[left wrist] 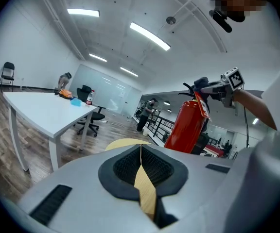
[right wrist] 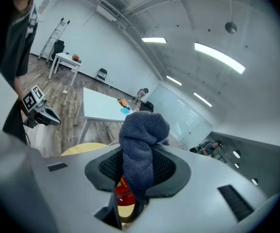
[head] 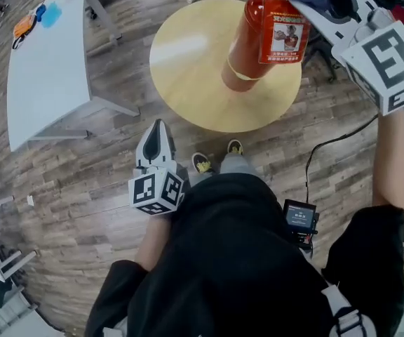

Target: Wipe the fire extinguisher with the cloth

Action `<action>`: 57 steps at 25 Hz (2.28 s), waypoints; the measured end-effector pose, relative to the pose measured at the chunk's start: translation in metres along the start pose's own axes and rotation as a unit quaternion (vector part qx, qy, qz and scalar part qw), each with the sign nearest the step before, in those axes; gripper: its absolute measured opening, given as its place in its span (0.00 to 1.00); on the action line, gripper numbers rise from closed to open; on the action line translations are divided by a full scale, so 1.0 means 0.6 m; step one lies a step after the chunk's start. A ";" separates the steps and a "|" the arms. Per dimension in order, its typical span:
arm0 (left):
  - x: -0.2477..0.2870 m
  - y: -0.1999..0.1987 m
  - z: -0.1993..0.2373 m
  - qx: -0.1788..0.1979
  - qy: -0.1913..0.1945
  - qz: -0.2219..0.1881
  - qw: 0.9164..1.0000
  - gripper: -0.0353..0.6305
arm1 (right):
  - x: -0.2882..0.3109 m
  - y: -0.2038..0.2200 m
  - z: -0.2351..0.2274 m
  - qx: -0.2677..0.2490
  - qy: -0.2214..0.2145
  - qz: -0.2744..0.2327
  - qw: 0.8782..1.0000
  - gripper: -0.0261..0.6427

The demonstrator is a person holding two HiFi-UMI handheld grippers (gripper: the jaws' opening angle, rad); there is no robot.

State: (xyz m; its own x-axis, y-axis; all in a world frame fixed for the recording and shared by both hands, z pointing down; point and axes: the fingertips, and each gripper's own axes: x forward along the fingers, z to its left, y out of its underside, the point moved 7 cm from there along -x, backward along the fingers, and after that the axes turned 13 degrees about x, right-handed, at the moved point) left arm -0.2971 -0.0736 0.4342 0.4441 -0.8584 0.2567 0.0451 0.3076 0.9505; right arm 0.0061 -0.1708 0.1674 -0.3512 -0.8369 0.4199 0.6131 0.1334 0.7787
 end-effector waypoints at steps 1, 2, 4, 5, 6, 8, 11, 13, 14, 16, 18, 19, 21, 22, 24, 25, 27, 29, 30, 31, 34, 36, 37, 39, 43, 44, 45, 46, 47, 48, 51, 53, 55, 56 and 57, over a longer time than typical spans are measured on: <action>0.004 -0.001 -0.004 0.002 0.001 0.000 1.000 0.09 | -0.006 0.013 0.016 -0.010 0.024 -0.017 1.000 0.23; 0.007 -0.001 -0.010 0.005 0.003 -0.001 1.000 0.09 | -0.010 0.027 0.034 -0.024 0.046 -0.028 0.998 0.23; 0.008 -0.001 -0.021 0.012 0.006 -0.003 1.000 0.09 | -0.017 0.061 0.080 -0.051 0.064 -0.024 0.996 0.23; 0.007 0.000 -0.026 0.014 0.007 -0.004 1.000 0.09 | -0.018 0.079 0.104 -0.060 0.064 -0.014 0.996 0.23; 0.007 0.001 -0.030 0.016 0.009 -0.004 1.000 0.09 | -0.018 0.095 0.125 -0.061 0.068 -0.013 0.996 0.23; 0.008 0.002 -0.036 0.020 0.012 -0.003 1.000 0.09 | -0.013 0.116 0.153 -0.051 0.090 -0.038 0.994 0.23; 0.011 0.007 -0.053 0.025 0.020 0.002 0.999 0.09 | -0.007 0.144 0.188 -0.039 0.132 -0.091 0.986 0.23; 0.010 0.009 -0.063 0.029 0.025 0.002 0.999 0.09 | 0.003 0.175 0.217 -0.021 0.138 -0.101 0.985 0.23; 0.009 0.010 -0.068 0.031 0.026 0.001 0.999 0.09 | 0.013 0.196 0.233 -0.013 0.131 -0.091 0.987 0.23; 0.006 0.011 -0.078 0.037 0.026 -0.003 0.999 0.09 | 0.036 0.250 0.264 0.014 0.095 -0.054 0.994 0.23; 0.004 0.012 -0.091 0.042 0.024 -0.004 0.999 0.09 | 0.046 0.305 0.285 0.069 0.058 -0.025 0.996 0.23; 0.003 0.012 -0.098 0.045 0.023 -0.004 0.999 0.09 | 0.043 0.326 0.292 0.103 0.047 -0.016 0.993 0.23; 0.000 0.011 -0.115 0.052 0.023 -0.002 0.998 0.09 | 0.022 0.350 0.297 0.160 0.033 -0.013 0.987 0.23; -0.003 0.010 -0.124 0.056 0.023 -0.002 0.998 0.09 | 0.008 0.356 0.296 0.183 0.028 -0.017 0.983 0.23; -0.009 0.009 -0.146 0.063 0.024 -0.002 0.998 0.09 | -0.021 0.364 0.291 0.230 0.020 -0.029 0.973 0.23; -0.012 0.008 -0.160 0.066 0.026 -0.002 0.997 0.09 | -0.038 0.367 0.287 0.253 0.017 -0.037 0.967 0.23; -0.015 0.006 -0.195 0.071 0.033 -0.006 0.997 0.09 | -0.075 0.376 0.276 0.289 0.019 -0.055 0.955 0.23; -0.018 0.005 -0.241 0.079 0.040 -0.013 0.996 0.09 | -0.117 0.390 0.261 0.310 0.030 -0.071 0.948 0.23; -0.020 0.003 -0.266 0.084 0.043 -0.016 0.995 0.09 | -0.139 0.397 0.252 0.315 0.036 -0.078 0.945 0.23; -0.023 0.001 -0.290 0.089 0.046 -0.020 0.995 0.09 | -0.161 0.403 0.243 0.317 0.041 -0.083 0.944 0.23; -0.031 -0.005 -0.354 0.099 0.054 -0.030 0.993 0.09 | -0.215 0.421 0.221 0.312 0.041 -0.095 0.945 0.23; -0.038 -0.004 -0.388 0.100 0.056 -0.033 0.993 0.09 | -0.242 0.436 0.215 0.315 0.034 -0.094 0.944 0.23; -0.045 -0.002 -0.403 0.102 0.054 -0.034 0.993 0.09 | -0.254 0.443 0.215 0.317 0.031 -0.094 0.943 0.23; -0.057 0.004 -0.428 0.106 0.048 -0.037 0.993 0.09 | -0.274 0.456 0.218 0.320 0.023 -0.096 0.942 0.23; -0.071 0.020 -0.466 0.109 0.041 -0.035 0.992 0.09 | -0.301 0.477 0.225 0.327 0.014 -0.101 0.939 0.23; -0.075 0.023 -0.474 0.108 0.041 -0.036 0.993 0.09 | -0.307 0.482 0.225 0.331 0.014 -0.101 0.938 0.23; -0.078 0.025 -0.481 0.108 0.041 -0.037 0.993 0.09 | -0.312 0.486 0.225 0.334 0.015 -0.102 0.937 0.23; -0.081 0.028 -0.487 0.107 0.042 -0.037 0.993 0.09 | -0.318 0.491 0.223 0.337 0.018 -0.103 0.936 0.23; -0.084 0.030 -0.493 0.108 0.043 -0.036 0.993 0.09 | -0.325 0.496 0.219 0.340 0.023 -0.104 0.934 0.23; -0.086 0.030 -0.498 0.109 0.045 -0.035 0.992 0.09 | -0.330 0.500 0.215 0.345 0.029 -0.107 0.932 0.23; -0.087 0.027 -0.507 0.114 0.051 -0.036 0.992 0.09 | -0.340 0.508 0.205 0.358 0.034 -0.113 0.926 0.23; -0.088 0.024 -0.510 0.116 0.052 -0.038 0.991 0.09 | -0.341 0.510 0.204 0.359 0.034 -0.113 0.926 0.23; -0.088 0.024 -0.511 0.117 0.050 -0.038 0.991 0.09 | -0.340 0.513 0.205 0.362 0.032 -0.112 0.925 0.23; -0.088 0.024 -0.510 0.117 0.049 -0.039 0.991 0.09 | -0.338 0.515 0.206 0.365 0.032 -0.112 0.924 0.23; -0.087 0.024 -0.509 0.117 0.047 -0.039 0.991 0.09 | -0.337 0.516 0.206 0.367 0.031 -0.113 0.923 0.23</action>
State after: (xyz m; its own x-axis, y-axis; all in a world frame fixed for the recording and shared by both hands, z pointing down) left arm -0.0462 0.1013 0.3811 0.5298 -0.8300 0.1742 -0.1216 0.1290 0.9842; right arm 0.1793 0.1053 0.3811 -0.3569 -0.9127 0.1991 -0.1240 0.2576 0.9583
